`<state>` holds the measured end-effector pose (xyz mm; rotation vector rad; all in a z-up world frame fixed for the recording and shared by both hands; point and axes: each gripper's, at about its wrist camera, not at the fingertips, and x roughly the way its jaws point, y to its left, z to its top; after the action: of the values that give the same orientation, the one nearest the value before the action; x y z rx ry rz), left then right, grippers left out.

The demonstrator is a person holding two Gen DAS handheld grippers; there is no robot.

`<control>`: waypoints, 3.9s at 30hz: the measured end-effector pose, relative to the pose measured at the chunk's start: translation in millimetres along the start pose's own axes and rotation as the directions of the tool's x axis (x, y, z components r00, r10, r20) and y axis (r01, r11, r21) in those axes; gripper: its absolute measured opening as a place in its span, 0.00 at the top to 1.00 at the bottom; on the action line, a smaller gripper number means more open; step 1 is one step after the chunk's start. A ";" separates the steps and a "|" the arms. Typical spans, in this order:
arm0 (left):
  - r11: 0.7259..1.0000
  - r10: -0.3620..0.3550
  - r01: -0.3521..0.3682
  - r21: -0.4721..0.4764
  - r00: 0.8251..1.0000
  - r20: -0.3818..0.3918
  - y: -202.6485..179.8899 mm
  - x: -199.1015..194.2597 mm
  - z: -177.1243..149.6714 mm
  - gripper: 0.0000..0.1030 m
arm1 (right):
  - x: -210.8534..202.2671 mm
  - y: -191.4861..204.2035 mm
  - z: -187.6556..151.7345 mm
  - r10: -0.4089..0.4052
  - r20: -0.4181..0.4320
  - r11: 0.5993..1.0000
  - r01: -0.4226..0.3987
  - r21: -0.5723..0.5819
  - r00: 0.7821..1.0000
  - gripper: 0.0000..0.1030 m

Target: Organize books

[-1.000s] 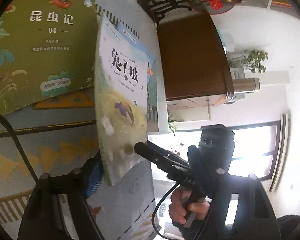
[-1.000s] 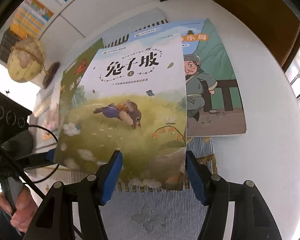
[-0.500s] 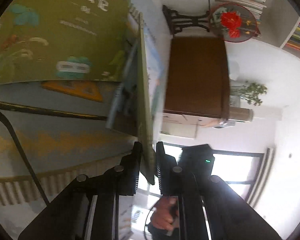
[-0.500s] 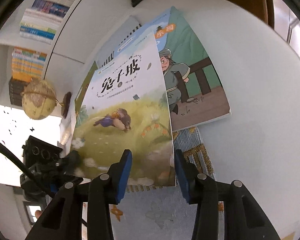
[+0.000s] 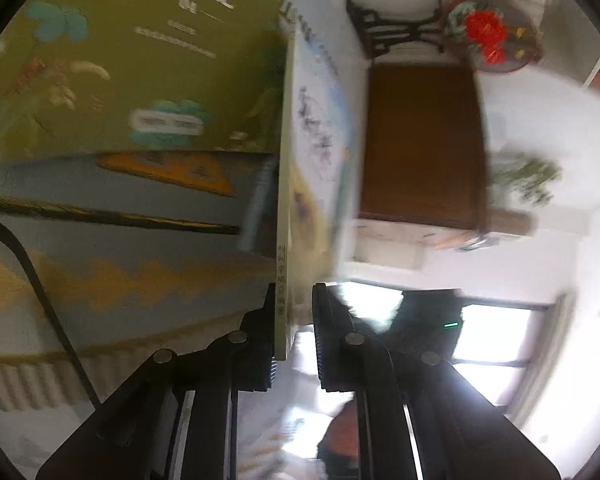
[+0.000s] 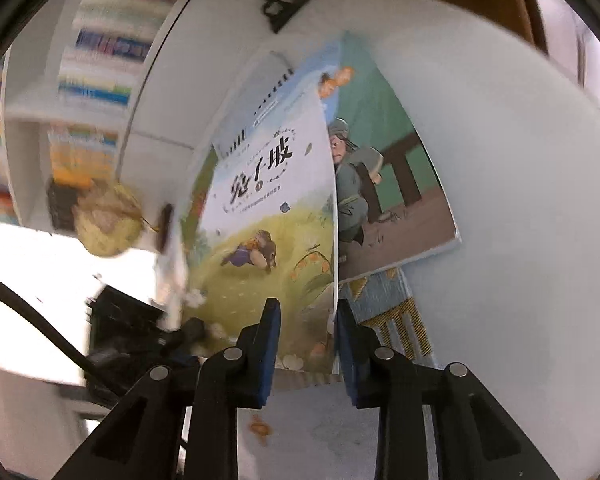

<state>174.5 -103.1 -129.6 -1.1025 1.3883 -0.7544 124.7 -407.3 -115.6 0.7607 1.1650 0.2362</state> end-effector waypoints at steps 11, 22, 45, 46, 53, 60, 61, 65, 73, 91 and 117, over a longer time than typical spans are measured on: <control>0.988 -0.118 0.119 -0.095 0.993 0.020 7.2 -4.9 -0.2 0.90 | 22.1 -43.9 4.2 0.268 -0.058 0.931 -0.243 0.271 0.962 0.57; 0.861 0.421 -0.453 0.233 0.890 0.172 -39.9 18.6 -24.6 0.89 | 2.6 50.9 -3.5 -0.127 0.039 0.948 0.132 -0.290 0.991 0.85; 0.697 0.361 -0.573 0.430 0.799 0.480 -103.9 -89.7 -82.5 0.89 | -14.9 157.2 -82.2 -0.111 0.161 0.737 0.190 -0.649 0.981 0.85; 0.704 0.349 -0.567 0.428 0.800 0.488 -101.1 -103.5 -83.4 0.89 | -13.3 167.7 -86.9 -0.106 0.167 0.728 0.191 -0.658 0.980 0.85; 0.747 0.287 -0.553 0.370 0.769 0.571 -66.0 -228.9 -96.5 0.87 | 22.5 266.0 -131.9 -0.035 0.175 0.673 0.153 -0.723 0.984 0.84; 0.753 0.318 -0.597 0.275 0.697 0.643 -9.4 -349.1 -96.7 0.87 | 102.2 365.4 -189.7 0.038 0.085 0.640 0.041 -0.767 0.996 0.84; 0.757 0.323 -0.600 0.258 0.688 0.649 -1.0 -361.4 -95.8 0.87 | 116.1 377.9 -197.1 0.046 0.070 0.639 0.024 -0.769 0.997 0.84; 0.779 0.353 -0.599 0.186 0.664 0.659 38.2 -402.6 -81.3 0.87 | 165.8 415.3 -217.5 0.048 0.016 0.632 -0.018 -0.775 0.999 0.83; 0.846 0.373 -0.527 0.079 0.693 0.617 95.0 -422.9 -57.4 0.86 | 234.1 437.4 -216.5 0.001 -0.073 0.676 -0.055 -0.735 0.997 0.82; 0.856 0.487 -0.494 -0.151 0.675 0.554 147.3 -444.1 -100.1 0.70 | 270.1 415.5 -225.0 -0.099 -0.244 0.740 -0.093 -0.667 0.965 0.75; 0.805 0.386 -0.564 0.182 0.732 0.562 -44.5 -176.5 -213.2 0.26 | -55.5 141.0 -196.2 -0.155 0.087 0.860 0.177 -0.479 0.984 0.50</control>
<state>-41.9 10.9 7.3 -0.5504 0.9729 -0.2676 -43.1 -252.4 -19.0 0.2166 1.0597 0.3494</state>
